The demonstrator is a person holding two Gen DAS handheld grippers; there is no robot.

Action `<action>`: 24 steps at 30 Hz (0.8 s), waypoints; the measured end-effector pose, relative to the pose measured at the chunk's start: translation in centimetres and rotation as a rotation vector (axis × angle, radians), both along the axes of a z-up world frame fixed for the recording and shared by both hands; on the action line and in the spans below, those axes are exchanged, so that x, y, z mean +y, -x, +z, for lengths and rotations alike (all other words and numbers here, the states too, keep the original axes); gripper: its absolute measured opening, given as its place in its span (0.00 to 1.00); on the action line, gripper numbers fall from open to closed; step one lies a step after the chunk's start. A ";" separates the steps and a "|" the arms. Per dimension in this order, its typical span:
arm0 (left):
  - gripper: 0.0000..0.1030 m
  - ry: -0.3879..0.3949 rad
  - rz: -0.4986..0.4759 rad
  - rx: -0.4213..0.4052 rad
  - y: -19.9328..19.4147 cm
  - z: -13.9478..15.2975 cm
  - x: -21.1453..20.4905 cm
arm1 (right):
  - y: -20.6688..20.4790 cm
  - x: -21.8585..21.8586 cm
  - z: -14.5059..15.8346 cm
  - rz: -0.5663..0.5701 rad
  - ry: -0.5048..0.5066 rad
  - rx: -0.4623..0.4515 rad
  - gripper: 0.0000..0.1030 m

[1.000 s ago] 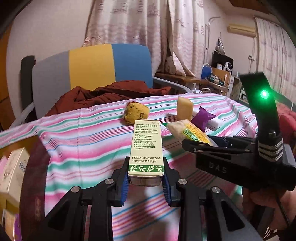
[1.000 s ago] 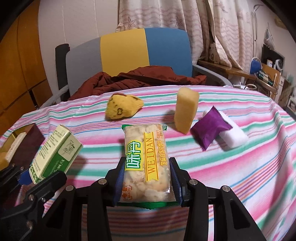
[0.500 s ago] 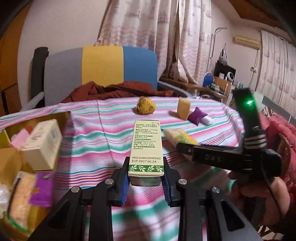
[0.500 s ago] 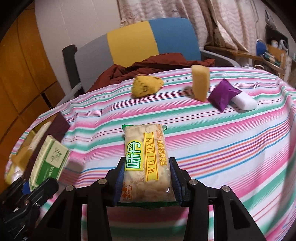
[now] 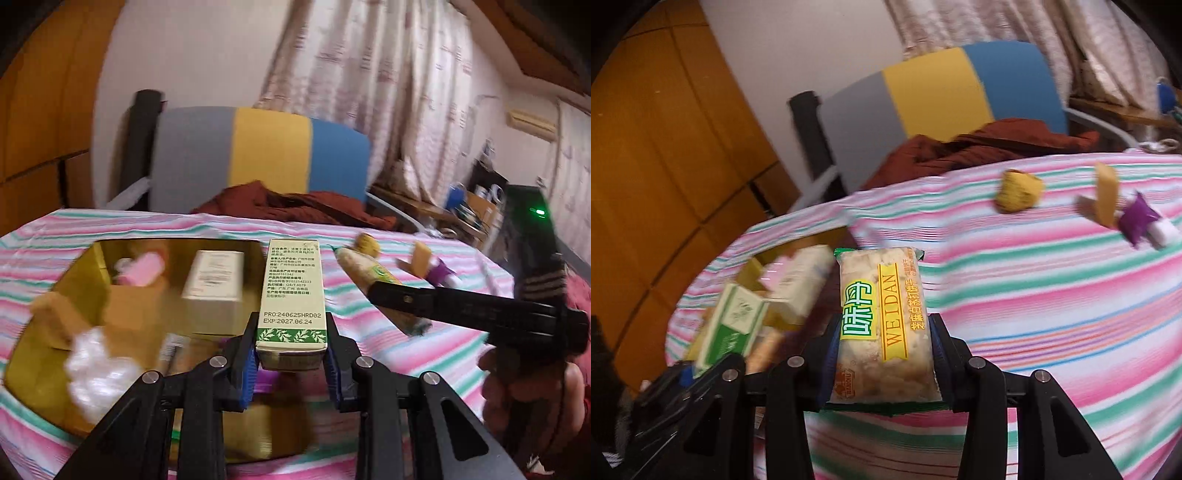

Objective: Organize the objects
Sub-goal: 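Carry both items to gold tray and release WEIDAN packet from right tool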

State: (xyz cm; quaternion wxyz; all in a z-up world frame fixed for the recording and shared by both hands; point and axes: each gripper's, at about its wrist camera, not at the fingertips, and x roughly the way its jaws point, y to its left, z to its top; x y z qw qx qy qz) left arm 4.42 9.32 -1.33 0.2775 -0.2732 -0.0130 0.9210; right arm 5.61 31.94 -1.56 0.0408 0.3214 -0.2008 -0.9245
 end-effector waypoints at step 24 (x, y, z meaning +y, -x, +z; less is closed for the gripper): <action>0.29 0.101 0.254 -0.164 13.0 -2.3 -11.5 | 14.0 -14.0 -0.5 0.138 0.122 -0.115 0.49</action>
